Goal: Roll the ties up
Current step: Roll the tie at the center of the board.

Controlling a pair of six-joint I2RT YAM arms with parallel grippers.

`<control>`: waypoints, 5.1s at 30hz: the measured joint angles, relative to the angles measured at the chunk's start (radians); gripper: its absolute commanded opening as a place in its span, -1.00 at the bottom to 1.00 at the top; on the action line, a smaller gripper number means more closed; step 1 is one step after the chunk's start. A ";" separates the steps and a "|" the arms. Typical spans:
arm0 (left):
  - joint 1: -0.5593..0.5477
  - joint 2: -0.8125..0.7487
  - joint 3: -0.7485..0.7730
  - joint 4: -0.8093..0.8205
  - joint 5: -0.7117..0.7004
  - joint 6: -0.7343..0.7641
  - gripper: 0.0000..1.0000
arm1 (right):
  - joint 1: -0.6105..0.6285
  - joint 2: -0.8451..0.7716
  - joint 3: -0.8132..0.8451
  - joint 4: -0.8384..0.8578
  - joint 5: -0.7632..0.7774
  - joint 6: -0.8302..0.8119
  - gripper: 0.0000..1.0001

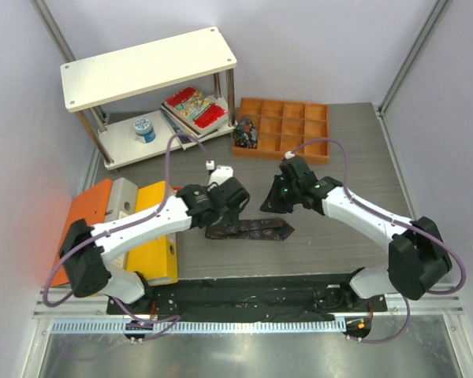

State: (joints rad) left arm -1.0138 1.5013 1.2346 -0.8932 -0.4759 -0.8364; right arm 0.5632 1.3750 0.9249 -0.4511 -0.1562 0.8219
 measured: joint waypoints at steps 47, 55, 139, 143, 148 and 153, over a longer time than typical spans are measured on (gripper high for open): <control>0.279 -0.095 -0.461 0.482 0.280 0.086 0.18 | 0.262 0.418 0.058 0.390 -0.026 0.116 -0.95; 0.279 -0.043 -0.477 0.591 0.309 0.087 -0.62 | 0.258 0.418 0.039 0.428 -0.029 0.120 -0.95; -0.132 0.581 0.447 -0.431 -0.310 -0.179 -0.96 | 0.034 -0.037 -0.419 0.307 -0.005 0.151 -0.89; -0.142 0.612 0.470 -0.453 -0.309 -0.176 -0.95 | 0.020 -0.026 -0.430 0.355 -0.020 0.156 -0.89; -0.147 0.625 0.488 -0.456 -0.288 -0.166 -0.85 | 0.005 -0.027 -0.450 0.398 -0.038 0.158 -0.90; -0.153 0.625 0.488 -0.413 -0.234 -0.137 -0.75 | -0.003 -0.027 -0.466 0.433 -0.053 0.159 -0.90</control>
State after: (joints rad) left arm -1.1667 2.1262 1.7222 -1.3060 -0.7097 -0.9730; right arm 0.5602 1.3479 0.4591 -0.0177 -0.2089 0.9813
